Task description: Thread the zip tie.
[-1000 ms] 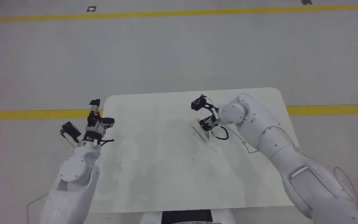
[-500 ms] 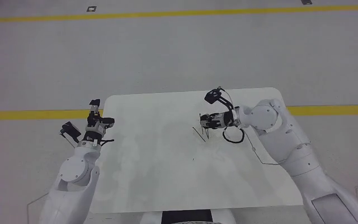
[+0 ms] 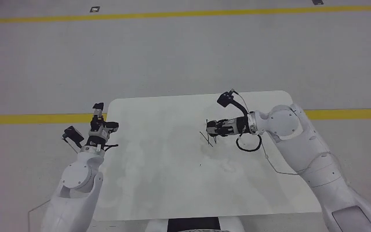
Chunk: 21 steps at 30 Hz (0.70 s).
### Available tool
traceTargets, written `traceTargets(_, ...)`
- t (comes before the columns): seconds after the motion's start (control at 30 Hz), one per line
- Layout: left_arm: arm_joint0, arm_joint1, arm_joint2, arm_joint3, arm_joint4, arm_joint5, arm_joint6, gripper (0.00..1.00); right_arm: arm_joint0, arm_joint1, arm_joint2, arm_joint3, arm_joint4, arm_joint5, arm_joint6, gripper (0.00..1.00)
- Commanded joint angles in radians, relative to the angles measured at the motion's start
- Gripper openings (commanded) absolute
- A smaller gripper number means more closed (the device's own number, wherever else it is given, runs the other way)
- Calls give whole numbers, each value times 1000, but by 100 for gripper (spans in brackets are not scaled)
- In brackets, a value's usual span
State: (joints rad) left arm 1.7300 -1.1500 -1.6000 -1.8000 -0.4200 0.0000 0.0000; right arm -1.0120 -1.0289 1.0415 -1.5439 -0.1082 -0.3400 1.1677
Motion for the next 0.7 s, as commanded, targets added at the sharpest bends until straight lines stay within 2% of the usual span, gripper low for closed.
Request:
traceTargets(0.0,0,0,0,0,0,0,0,100,0,0,0,0,0,0,0,0)
traceTargets(0.07,0,0,0,0,0,0,0,100,0,0,0,0,0,0,0,0)
traceTargets(0.13,0,0,0,0,0,0,0,100,-16,-1,-12,-11,-39,0,-49,0)
traceTargets(0.3,8,-5,20,15,-30,-1,-4,100,-76,-6,-1,-51,-32,0,-289,0)
traceTargets(0.43,17,-19,87,28,-75,-13,20,100,-150,-7,0,-90,8,0,-473,0)
traceTargets(0.53,3,-28,141,36,-80,-25,42,100,-202,-8,-2,-99,45,0,-579,0)
traceTargets(0.6,-20,-37,185,50,-92,-26,68,100,-228,-9,-9,-103,51,0,-629,0)
traceTargets(0.63,-30,-41,206,59,-96,-14,86,100,-237,-11,-12,-106,59,0,-663,0)
traceTargets(0.67,-54,-47,223,78,-91,19,172,100,-251,-14,-17,-91,65,0,-707,0)
